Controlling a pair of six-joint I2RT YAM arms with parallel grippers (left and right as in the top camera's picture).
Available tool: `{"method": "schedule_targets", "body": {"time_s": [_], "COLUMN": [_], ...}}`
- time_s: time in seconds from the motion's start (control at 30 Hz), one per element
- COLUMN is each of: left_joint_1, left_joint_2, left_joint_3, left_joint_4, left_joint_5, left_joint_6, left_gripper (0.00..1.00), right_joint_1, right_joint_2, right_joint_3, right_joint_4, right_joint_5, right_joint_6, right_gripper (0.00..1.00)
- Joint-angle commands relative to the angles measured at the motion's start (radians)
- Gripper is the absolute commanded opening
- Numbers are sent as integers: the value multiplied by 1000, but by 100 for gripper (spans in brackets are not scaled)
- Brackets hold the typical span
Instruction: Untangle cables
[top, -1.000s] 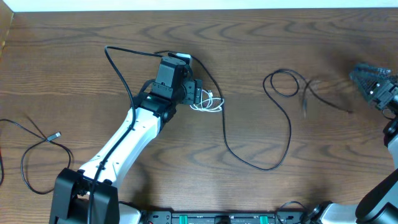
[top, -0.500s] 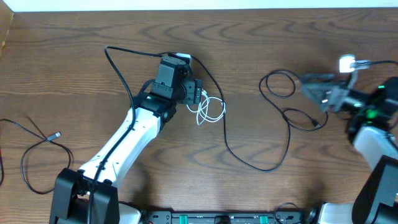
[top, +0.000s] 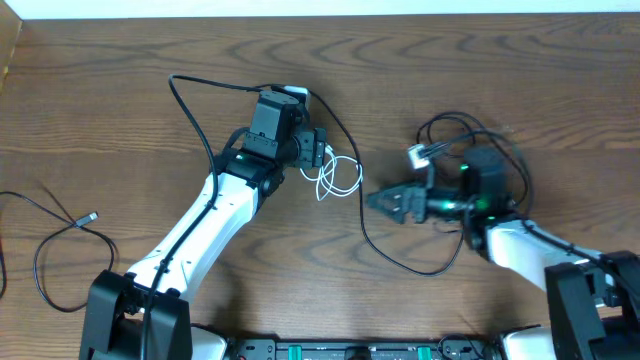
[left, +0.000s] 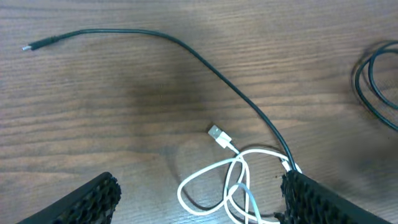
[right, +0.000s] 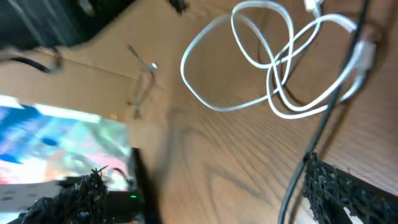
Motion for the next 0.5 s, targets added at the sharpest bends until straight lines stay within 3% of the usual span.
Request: {"method": "schedule_targets", "body": {"time_s": [0.0, 0.1, 0.27, 0.47], "left_joint_1": [5, 5, 5, 5], "left_joint_2": [-3, -3, -3, -3], "left_joint_3": [7, 7, 7, 7], "left_joint_4": [-3, -3, -3, -3], "left_joint_5": [1, 0, -65, -116], "left_joint_6": [-1, -1, 3, 3], "left_gripper": [84, 84, 84, 84], "right_joint_1": [103, 212, 322, 412], "right_joint_2": [-10, -10, -10, -10], "right_joint_3": [-3, -1, 31, 178], "right_joint_4": [-2, -23, -105, -359], "right_joint_5": [228, 405, 616, 851], "right_joint_6": [-38, -31, -26, -97], "right_gripper": [96, 84, 86, 92]}}
